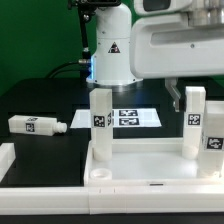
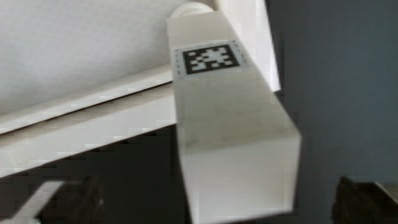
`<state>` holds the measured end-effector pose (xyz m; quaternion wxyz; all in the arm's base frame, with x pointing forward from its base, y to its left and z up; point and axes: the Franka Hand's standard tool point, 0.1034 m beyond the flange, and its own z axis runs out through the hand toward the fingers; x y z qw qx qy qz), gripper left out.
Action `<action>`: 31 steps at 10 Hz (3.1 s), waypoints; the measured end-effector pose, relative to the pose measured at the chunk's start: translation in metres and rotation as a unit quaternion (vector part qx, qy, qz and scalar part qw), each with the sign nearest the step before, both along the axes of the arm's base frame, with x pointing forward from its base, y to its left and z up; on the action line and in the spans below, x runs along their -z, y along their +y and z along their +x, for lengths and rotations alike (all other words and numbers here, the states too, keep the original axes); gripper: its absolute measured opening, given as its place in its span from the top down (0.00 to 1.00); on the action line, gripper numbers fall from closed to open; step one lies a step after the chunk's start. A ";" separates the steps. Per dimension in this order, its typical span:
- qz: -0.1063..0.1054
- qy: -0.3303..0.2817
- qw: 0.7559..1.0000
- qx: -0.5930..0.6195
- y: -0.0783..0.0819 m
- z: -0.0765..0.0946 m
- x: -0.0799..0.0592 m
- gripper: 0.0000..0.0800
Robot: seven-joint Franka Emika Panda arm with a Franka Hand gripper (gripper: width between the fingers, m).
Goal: Assemble desk
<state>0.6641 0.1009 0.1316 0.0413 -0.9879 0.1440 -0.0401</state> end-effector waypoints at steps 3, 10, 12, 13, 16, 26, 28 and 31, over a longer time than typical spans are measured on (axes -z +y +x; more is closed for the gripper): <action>-0.004 0.011 1.000 0.006 0.000 -0.013 0.020 0.19; -0.002 0.023 0.975 0.223 0.000 -0.018 0.019 0.64; -0.004 0.021 0.940 0.340 0.011 -0.029 0.022 0.64; 0.002 0.011 0.916 0.402 0.016 -0.033 0.025 0.64; 0.039 -0.003 0.819 0.573 0.013 -0.030 0.025 0.64; -0.002 -0.020 0.968 0.249 0.007 -0.025 0.021 0.19; -0.032 -0.023 0.999 0.011 0.018 -0.018 0.017 0.19; -0.028 -0.024 0.998 0.044 0.019 -0.020 0.019 0.22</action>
Offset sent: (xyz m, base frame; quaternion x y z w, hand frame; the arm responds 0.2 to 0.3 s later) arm 0.0000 0.0000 0.0000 0.0000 0.0000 0.0650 0.9979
